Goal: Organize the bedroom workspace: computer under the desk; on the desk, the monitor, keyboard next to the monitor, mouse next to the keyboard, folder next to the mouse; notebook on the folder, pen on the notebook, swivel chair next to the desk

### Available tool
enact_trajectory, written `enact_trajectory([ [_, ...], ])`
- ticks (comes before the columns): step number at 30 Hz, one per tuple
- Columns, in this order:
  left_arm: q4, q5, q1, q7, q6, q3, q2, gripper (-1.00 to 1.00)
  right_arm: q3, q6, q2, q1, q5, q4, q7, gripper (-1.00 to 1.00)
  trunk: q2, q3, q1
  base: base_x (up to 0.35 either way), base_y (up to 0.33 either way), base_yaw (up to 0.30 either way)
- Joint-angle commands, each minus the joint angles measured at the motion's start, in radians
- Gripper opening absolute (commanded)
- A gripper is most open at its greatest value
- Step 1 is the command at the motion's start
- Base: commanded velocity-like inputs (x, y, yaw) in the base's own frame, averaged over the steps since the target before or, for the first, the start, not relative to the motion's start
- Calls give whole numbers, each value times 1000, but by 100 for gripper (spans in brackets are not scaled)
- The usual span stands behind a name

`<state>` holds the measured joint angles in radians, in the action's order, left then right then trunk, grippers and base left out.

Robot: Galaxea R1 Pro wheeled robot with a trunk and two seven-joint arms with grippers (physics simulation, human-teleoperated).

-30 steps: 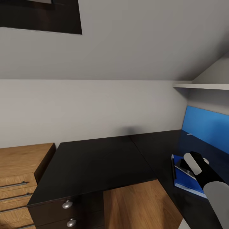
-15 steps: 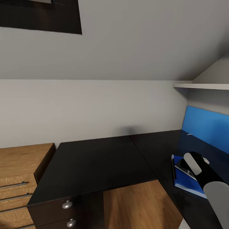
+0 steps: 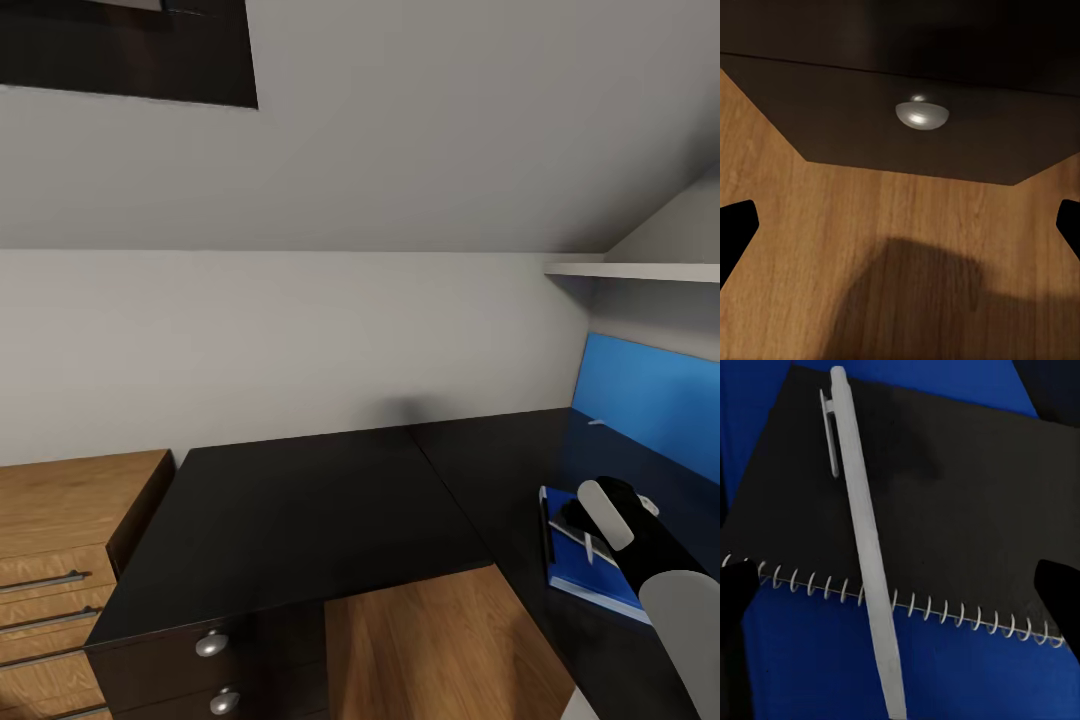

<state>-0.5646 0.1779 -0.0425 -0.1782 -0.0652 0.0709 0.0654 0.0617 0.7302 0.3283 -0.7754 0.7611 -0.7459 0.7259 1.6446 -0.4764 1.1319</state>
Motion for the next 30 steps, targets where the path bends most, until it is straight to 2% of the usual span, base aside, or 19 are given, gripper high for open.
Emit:
enact_trajectory([
  [1,0,10,0,0,-4,1,1,100,6,2,2,-1,10,-1,10,100,1,-1,0,0,0,0],
  [16,0,10,0,0,-4,1,1,100,7,0,2,-1,11,-18,8,100,1,-1,0,0,0,0],
  [27,4,11,0,-1,-4,0,1,100,3,9,3,5,17,-232,9,100,1,-1,0,0,0,0],
  [30,5,11,0,0,-4,0,1,100,3,12,-3,8,21,-293,9,100,1,-1,0,0,0,0],
])
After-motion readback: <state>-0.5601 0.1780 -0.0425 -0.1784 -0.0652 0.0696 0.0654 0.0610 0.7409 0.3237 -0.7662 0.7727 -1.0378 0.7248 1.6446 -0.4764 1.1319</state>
